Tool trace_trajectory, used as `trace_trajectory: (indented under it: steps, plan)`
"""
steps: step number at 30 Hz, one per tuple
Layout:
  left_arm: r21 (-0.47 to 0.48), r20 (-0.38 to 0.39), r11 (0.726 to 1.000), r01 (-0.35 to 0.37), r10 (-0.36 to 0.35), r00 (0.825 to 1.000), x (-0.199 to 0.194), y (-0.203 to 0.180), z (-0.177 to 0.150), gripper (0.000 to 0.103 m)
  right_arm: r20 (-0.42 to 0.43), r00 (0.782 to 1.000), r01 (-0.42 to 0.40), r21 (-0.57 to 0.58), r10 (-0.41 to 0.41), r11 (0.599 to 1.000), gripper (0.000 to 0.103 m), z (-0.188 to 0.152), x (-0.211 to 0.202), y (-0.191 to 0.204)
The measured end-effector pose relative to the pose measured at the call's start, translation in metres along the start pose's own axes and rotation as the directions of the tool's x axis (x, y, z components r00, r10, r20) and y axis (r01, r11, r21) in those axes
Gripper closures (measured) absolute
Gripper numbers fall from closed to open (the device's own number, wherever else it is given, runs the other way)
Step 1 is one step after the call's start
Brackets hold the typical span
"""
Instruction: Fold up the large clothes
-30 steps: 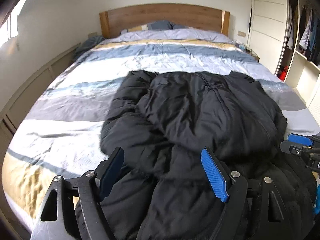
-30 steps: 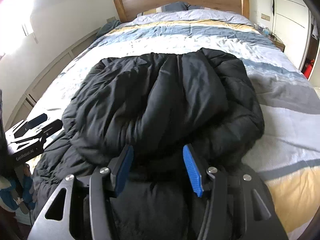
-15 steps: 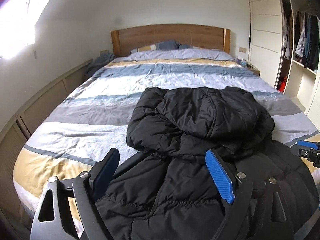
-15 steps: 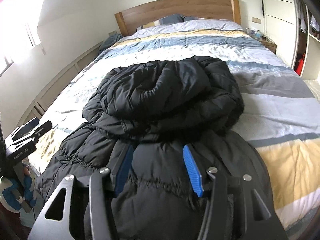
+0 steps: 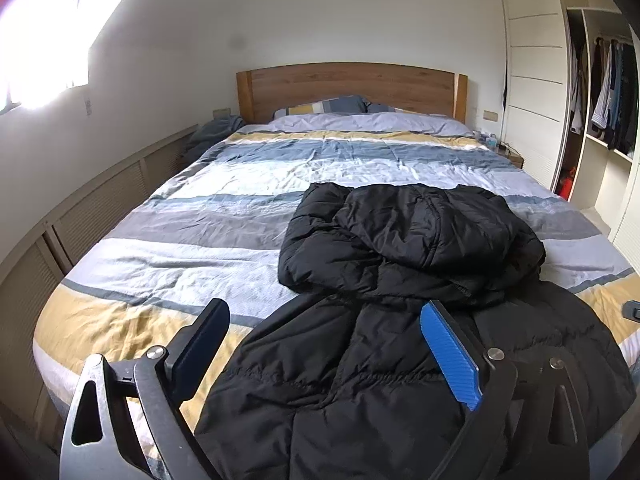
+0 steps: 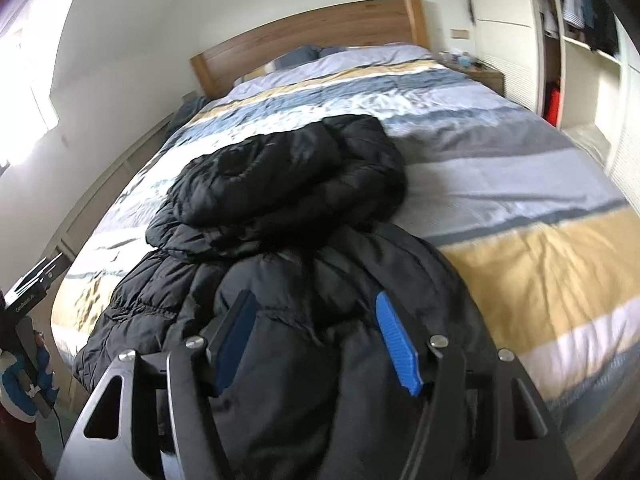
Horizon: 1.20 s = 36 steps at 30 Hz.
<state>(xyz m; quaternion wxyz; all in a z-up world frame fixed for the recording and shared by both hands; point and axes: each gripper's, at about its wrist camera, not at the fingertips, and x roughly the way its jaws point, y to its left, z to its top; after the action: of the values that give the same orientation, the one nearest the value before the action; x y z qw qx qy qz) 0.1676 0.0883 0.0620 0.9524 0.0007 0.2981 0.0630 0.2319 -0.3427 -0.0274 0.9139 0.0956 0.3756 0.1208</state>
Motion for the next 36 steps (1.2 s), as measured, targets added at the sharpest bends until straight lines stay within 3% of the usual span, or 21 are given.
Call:
trace_trajectory:
  steps: [10,16,29,36]
  plan:
    - [-0.125,-0.096,0.992,-0.004,-0.008,0.995,0.013,0.05,-0.027,0.004,0.036,0.997,0.064,0.158,-0.071,0.985,0.04,-0.03,-0.042,-0.076]
    - [-0.219,-0.155,0.975,-0.021,-0.013,0.988,0.022,0.091,-0.043,0.003,0.005,0.996,0.082,0.23,-0.085,0.97,0.039,-0.052,-0.044,-0.116]
    - [-0.418,-0.28,0.907,-0.057,-0.069,0.957,0.049,0.167,-0.096,0.002,-0.085,0.996,0.013,0.353,0.018,0.936,0.038,-0.093,0.001,-0.155]
    - [-0.497,-0.357,0.864,-0.082,-0.117,0.927,0.066,0.187,-0.134,0.002,-0.112,0.987,-0.058,0.396,0.111,0.917,0.037,-0.107,0.026,-0.157]
